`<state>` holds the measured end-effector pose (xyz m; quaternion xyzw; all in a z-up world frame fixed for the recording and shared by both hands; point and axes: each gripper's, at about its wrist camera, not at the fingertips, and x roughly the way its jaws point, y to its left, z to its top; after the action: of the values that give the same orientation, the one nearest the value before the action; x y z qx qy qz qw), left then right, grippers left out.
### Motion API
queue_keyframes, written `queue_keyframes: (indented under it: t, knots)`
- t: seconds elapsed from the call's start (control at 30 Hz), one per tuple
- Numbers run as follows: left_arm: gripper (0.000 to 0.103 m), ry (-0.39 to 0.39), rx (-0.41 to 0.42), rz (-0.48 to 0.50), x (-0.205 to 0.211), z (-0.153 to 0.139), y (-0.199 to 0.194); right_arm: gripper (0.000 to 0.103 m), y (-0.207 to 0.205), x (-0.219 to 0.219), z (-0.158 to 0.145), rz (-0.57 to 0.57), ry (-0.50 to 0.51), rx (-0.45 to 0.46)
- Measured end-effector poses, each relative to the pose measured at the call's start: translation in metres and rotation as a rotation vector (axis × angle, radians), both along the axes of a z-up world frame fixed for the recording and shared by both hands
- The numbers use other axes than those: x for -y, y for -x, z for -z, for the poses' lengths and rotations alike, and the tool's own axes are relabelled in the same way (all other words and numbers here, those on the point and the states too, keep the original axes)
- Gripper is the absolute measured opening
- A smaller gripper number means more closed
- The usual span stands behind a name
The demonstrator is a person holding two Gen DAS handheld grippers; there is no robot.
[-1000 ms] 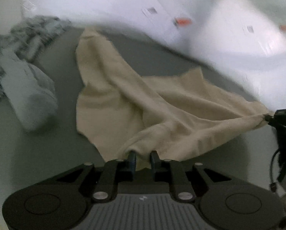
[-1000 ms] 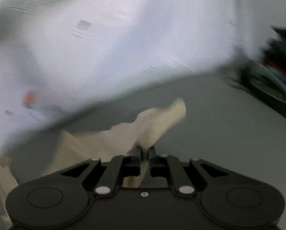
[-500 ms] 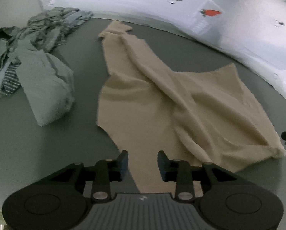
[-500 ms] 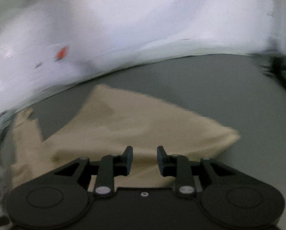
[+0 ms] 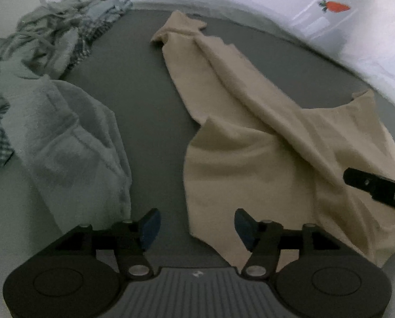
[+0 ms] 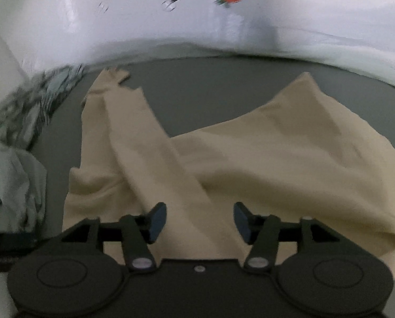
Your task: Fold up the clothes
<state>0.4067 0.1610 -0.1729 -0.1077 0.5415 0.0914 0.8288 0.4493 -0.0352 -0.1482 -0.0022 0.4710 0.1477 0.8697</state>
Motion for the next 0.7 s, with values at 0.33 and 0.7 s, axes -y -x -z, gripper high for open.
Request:
queue_keyframes:
  t: [0.33,0.7]
  knots:
    - [0.063,0.107,0.037,0.007,-0.003,-0.002,-0.016,0.06,-0.033,0.038,0.001,0.199,0.033,0.04]
    - [0.063,0.155,0.091,-0.046,0.054,-0.009,-0.078,0.064,-0.068,0.176,-0.002,0.344,0.096,0.085]
